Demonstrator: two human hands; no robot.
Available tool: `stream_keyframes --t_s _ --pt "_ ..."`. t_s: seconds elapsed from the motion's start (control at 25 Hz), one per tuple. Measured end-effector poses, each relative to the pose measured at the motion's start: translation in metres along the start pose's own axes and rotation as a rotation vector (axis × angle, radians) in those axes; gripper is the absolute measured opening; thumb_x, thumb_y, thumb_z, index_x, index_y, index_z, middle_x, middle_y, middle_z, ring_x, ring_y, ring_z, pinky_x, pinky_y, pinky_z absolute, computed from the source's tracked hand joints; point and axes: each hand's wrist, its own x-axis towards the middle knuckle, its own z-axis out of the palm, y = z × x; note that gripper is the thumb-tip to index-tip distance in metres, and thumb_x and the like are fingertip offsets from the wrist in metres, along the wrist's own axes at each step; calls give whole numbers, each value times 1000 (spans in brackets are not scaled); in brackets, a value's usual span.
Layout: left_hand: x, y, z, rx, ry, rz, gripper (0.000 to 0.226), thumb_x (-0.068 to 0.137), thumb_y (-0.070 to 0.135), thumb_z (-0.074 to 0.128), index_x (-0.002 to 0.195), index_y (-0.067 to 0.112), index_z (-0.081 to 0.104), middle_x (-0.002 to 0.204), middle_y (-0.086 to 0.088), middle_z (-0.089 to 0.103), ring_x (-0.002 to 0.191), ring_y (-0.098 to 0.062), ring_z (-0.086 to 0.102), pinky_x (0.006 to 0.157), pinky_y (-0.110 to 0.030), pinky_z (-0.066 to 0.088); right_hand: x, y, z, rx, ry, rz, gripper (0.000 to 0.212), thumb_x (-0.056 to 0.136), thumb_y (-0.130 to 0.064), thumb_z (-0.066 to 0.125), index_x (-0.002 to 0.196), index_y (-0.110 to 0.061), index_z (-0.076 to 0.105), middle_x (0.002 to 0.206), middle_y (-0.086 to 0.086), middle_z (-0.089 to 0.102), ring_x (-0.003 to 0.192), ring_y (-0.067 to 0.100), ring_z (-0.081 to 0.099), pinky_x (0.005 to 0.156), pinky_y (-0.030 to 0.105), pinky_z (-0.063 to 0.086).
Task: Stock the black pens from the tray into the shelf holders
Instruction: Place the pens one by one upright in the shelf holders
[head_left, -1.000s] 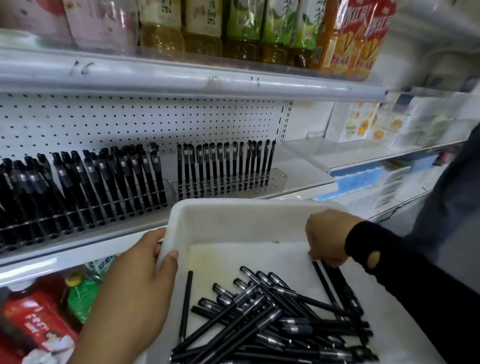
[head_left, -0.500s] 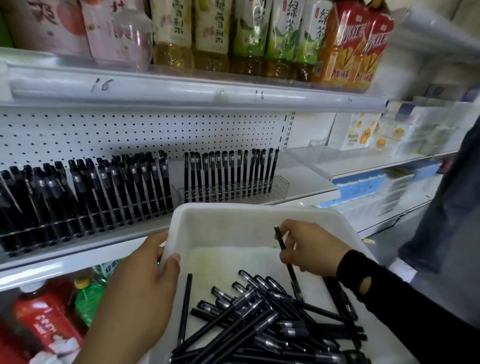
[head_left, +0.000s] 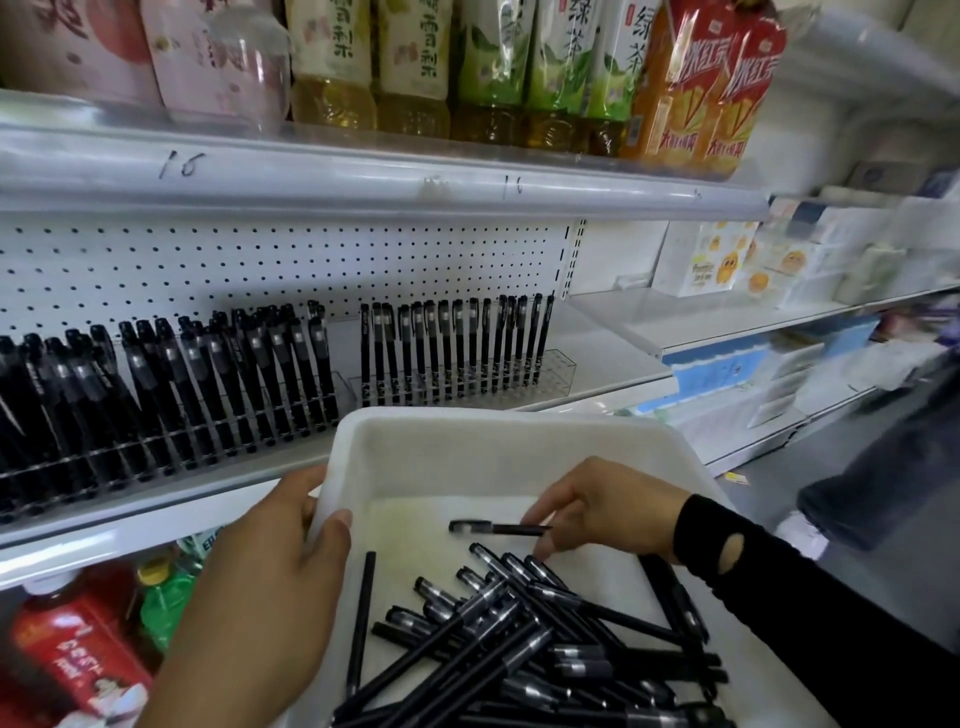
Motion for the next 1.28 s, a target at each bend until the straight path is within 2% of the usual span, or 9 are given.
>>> stream_keyframes --t_s 0.12,0.28,0.52,0.64,0.72,0.96,1.04,1.16,1.28 --pt "1 -2 0 13 5 0 32 98 29 51 128 41 54 90 19 66 81 -4 63 64 -26 44 3 -3 7 -349 100 -64 16 82 -31 79 98 -30 80 80 -15 73 72 -5 61 68 11 41" --pt "1 -4 1 23 24 18 32 96 29 52 127 39 56 87 19 67 80 -6 65 64 -30 45 5 -2 17 -614 221 -161 15 84 -38 74 96 -29 77 87 -11 58 83 10 55 74 24 44" --pt "1 -3 2 35 39 31 35 96 27 52 130 38 55 85 20 63 78 -2 60 61 -24 39 -10 -21 1 -213 345 -286 9 91 -25 67 86 -26 74 73 -16 68 71 -4 61 66 9 44" --pt "1 -2 2 42 28 31 37 96 28 52 131 40 55 86 18 66 79 -6 63 62 -28 42 -10 -28 -22 63 458 -295 12 96 -22 63 85 -21 66 72 -4 70 62 4 63 59 17 49" --pt "0 -2 2 41 26 33 38 96 28 52 131 41 54 87 19 66 80 -7 64 63 -29 43 -1 -28 -45 115 561 -271 11 96 -20 64 85 -18 64 71 1 70 61 9 63 56 21 51" --pt "1 -2 5 37 24 19 36 95 28 54 127 43 56 86 20 66 79 -3 63 62 -26 42 66 -13 -108 473 799 -104 15 95 -3 60 81 -5 66 75 11 64 65 20 61 71 33 61" --pt "2 -2 5 32 23 10 35 95 28 54 127 43 56 85 18 67 78 -3 64 63 -26 43 98 -7 -122 426 841 -43 18 98 -8 56 85 1 66 77 15 64 63 23 61 74 39 62" --pt "4 -4 6 31 22 -8 38 93 29 55 129 41 56 88 15 68 80 -8 68 69 -31 48 140 0 -126 136 881 26 22 97 -16 55 91 0 69 86 18 71 76 32 70 81 45 60" --pt "6 -4 5 26 15 -13 40 92 28 57 129 43 56 89 17 69 81 -6 69 72 -30 50 163 5 -125 -88 899 56 24 97 -19 55 93 -1 70 91 19 73 86 34 70 81 36 57"
